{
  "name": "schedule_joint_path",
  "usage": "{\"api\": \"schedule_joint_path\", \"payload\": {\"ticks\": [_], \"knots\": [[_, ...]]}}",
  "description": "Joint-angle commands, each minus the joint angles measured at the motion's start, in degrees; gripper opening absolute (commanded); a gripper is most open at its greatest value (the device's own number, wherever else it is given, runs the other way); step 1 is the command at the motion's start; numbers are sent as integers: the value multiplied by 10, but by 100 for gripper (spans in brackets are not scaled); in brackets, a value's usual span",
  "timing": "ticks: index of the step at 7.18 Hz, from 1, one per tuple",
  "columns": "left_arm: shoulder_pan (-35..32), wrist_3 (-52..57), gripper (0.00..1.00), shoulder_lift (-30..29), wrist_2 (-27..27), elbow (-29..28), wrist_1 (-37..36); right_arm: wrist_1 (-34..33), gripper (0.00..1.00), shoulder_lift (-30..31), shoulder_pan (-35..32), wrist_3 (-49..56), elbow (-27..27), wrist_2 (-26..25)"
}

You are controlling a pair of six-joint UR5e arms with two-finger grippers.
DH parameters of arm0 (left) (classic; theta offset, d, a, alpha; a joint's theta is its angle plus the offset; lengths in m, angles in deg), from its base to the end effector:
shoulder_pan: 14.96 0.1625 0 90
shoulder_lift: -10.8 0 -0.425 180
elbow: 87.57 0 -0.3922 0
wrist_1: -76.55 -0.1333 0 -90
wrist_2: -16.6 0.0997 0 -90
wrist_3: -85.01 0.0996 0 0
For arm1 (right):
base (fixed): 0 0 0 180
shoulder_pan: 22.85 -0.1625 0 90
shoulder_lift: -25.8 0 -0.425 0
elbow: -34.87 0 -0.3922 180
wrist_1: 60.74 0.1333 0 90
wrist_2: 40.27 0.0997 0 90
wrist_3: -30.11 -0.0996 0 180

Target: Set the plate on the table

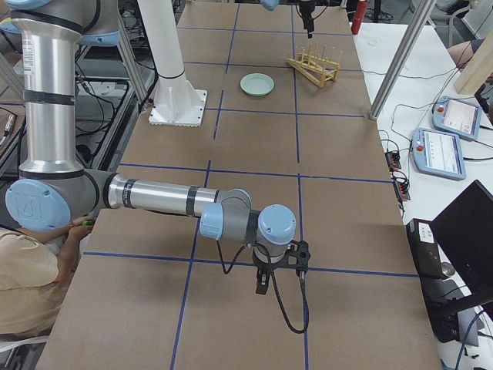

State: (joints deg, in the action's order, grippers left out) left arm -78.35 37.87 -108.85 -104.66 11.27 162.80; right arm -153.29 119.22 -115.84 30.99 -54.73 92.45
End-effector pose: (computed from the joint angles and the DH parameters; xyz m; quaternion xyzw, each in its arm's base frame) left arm 0.2171 -0.6156 0.3009 0.0757 0.3782 -0.0846 0.9187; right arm 0.0895 -0.4529 0.6967 -0.0394 -0.3652 0.0374 0.9293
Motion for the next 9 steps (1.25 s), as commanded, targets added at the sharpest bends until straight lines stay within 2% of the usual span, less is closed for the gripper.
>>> {"api": "schedule_joint_path", "payload": {"ticks": [1,3,4,6,9], "knots": [[-134,283,100,127,-41,-1,7,0,100,0,0,0,0,0],[-232,476,100,227,-69,-5,14,0,100,0,0,0,0,0],[-255,517,100,271,-82,-2,41,0,100,0,0,0,0,0],[-288,524,100,305,-100,1,53,0,100,0,0,0,0,0],[-287,515,100,308,-108,0,52,0,100,0,0,0,0,0]]}}
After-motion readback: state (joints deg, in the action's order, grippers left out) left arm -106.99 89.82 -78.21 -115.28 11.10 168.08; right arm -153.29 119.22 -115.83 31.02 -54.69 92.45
